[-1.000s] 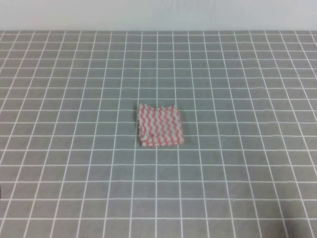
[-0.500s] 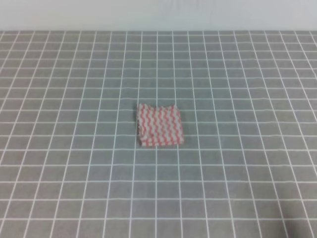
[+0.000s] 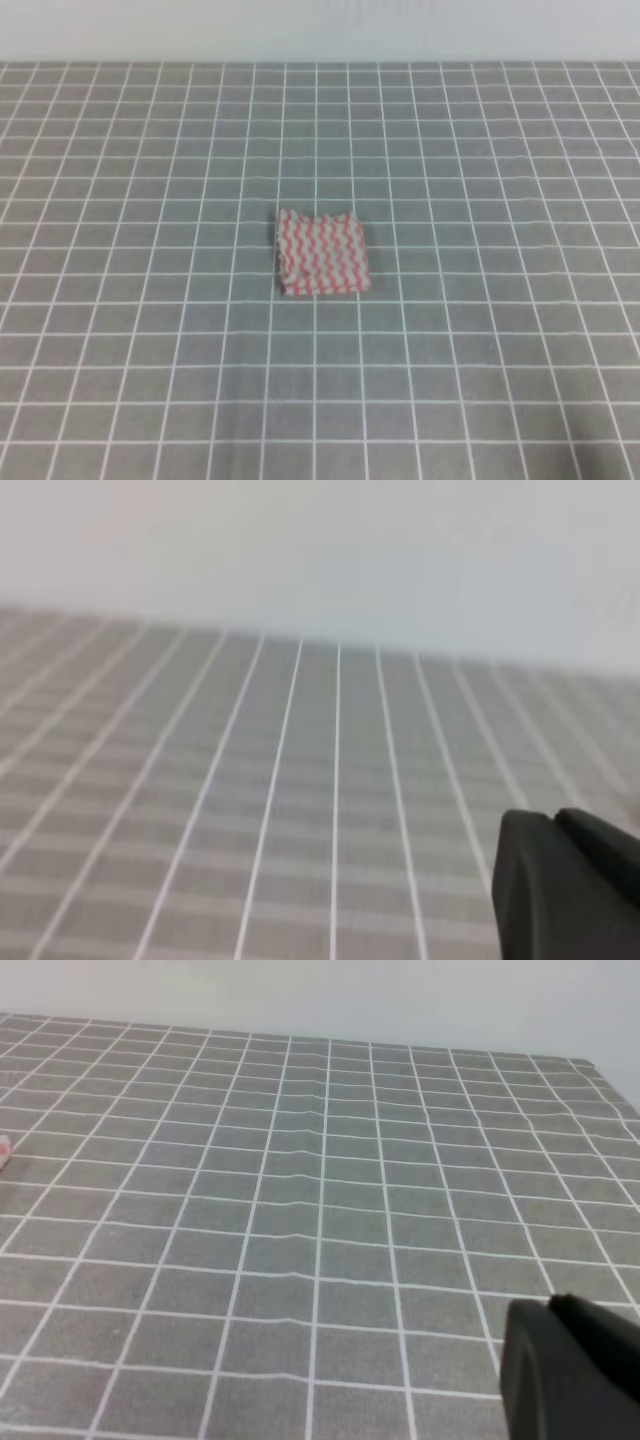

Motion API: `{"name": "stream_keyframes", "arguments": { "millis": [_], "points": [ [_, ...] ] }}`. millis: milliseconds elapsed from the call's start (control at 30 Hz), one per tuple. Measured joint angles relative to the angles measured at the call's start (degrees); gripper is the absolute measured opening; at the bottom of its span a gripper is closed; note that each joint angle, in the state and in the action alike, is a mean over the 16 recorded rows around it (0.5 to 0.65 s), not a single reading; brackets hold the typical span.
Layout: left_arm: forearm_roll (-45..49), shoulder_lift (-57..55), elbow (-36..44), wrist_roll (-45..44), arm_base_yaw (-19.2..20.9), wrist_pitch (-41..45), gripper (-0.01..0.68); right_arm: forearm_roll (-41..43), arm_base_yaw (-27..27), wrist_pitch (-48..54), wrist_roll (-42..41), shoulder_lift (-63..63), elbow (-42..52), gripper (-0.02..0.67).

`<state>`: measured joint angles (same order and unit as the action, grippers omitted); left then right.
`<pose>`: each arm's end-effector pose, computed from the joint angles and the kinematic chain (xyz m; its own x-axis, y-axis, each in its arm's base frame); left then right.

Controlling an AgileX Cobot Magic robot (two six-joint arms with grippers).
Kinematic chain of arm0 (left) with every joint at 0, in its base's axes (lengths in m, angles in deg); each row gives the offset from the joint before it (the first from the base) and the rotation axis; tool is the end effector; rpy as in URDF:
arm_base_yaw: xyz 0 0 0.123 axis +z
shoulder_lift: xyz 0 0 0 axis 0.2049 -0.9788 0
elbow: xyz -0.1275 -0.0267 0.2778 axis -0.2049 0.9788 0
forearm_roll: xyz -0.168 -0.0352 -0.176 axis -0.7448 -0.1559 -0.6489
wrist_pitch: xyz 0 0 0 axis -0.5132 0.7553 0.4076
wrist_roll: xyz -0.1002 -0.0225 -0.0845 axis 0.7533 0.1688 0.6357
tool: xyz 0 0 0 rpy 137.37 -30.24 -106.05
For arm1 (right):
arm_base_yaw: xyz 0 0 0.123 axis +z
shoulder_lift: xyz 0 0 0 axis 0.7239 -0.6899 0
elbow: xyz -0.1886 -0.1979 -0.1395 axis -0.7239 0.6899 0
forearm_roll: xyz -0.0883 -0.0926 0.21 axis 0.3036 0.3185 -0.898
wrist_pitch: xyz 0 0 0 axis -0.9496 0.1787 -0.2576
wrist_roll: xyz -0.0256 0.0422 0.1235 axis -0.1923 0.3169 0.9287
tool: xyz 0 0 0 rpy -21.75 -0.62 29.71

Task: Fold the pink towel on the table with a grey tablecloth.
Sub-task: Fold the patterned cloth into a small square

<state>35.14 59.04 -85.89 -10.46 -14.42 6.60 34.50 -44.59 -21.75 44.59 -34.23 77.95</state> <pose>0.0692 -0.0023 0.1941 -0.0441 -0.0718 -0.9964 0.0356 0.9967 -0.0734 0.0683 0.0031 0.1730 -0.2065 -0.0373 -0.9777 -0.0438 0.9986 -0.0288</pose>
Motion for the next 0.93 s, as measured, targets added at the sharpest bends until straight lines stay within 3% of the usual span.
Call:
{"name": "stream_keyframes", "arguments": {
  "millis": [400, 933],
  "points": [
    [-0.5, 0.5, 0.1, -3.9, 0.5, 11.2, 0.000, -0.1, 0.0, 0.3, 0.0, 0.2, -0.5, -0.017],
    [-0.8, 0.7, 0.4, -3.7, 0.5, 11.5, 0.000, -0.2, 0.0, 0.5, 0.0, 0.5, -1.0, -0.018]
  ]
}}
